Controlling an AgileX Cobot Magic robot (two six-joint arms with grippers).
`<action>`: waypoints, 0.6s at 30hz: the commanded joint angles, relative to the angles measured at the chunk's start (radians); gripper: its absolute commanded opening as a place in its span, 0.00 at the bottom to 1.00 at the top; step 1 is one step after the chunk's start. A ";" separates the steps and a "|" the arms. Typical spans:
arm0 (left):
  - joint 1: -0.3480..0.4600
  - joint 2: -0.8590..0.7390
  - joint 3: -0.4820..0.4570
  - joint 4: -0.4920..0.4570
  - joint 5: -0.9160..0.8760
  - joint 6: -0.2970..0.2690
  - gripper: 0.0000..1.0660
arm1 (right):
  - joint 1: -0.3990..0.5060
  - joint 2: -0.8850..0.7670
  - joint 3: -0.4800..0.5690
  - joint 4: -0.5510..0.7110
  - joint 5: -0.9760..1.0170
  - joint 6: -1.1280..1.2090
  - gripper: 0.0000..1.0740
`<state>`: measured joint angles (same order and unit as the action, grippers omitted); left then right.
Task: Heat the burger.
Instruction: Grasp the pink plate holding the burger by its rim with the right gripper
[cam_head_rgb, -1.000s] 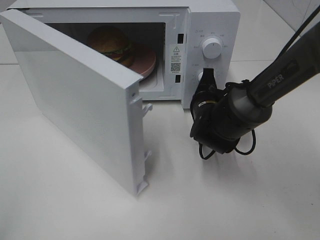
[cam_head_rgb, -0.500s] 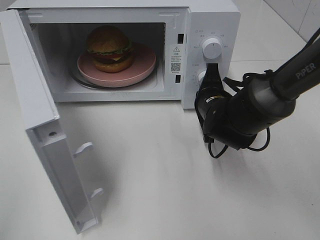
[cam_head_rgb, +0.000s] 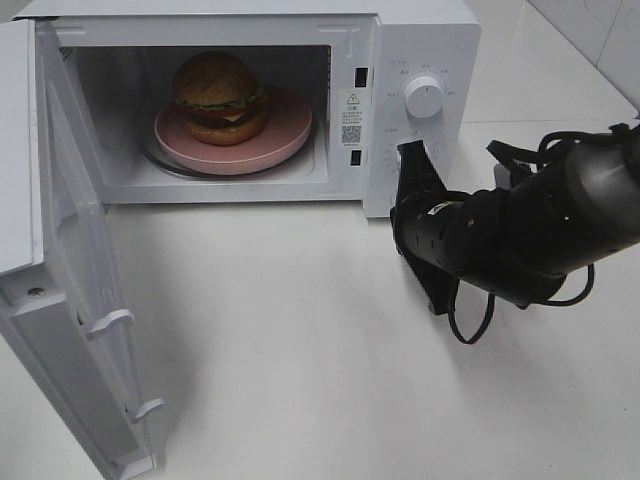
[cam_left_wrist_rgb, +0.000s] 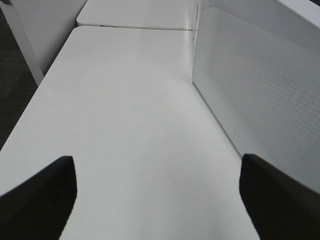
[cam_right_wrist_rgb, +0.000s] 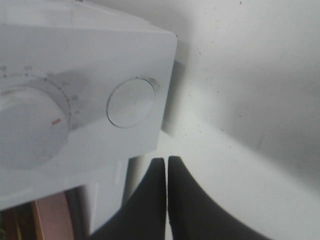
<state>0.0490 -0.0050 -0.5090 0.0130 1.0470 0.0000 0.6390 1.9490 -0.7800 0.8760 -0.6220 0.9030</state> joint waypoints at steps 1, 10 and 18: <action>0.005 -0.020 0.004 -0.005 -0.010 0.000 0.79 | 0.002 -0.050 0.018 -0.010 0.089 -0.126 0.00; 0.005 -0.020 0.004 -0.005 -0.010 0.000 0.79 | 0.002 -0.171 0.021 -0.011 0.301 -0.621 0.03; 0.005 -0.020 0.004 -0.005 -0.010 0.000 0.79 | 0.002 -0.230 0.021 -0.015 0.460 -0.830 0.03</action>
<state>0.0490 -0.0050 -0.5090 0.0130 1.0470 0.0000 0.6390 1.7310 -0.7600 0.8720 -0.1910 0.1160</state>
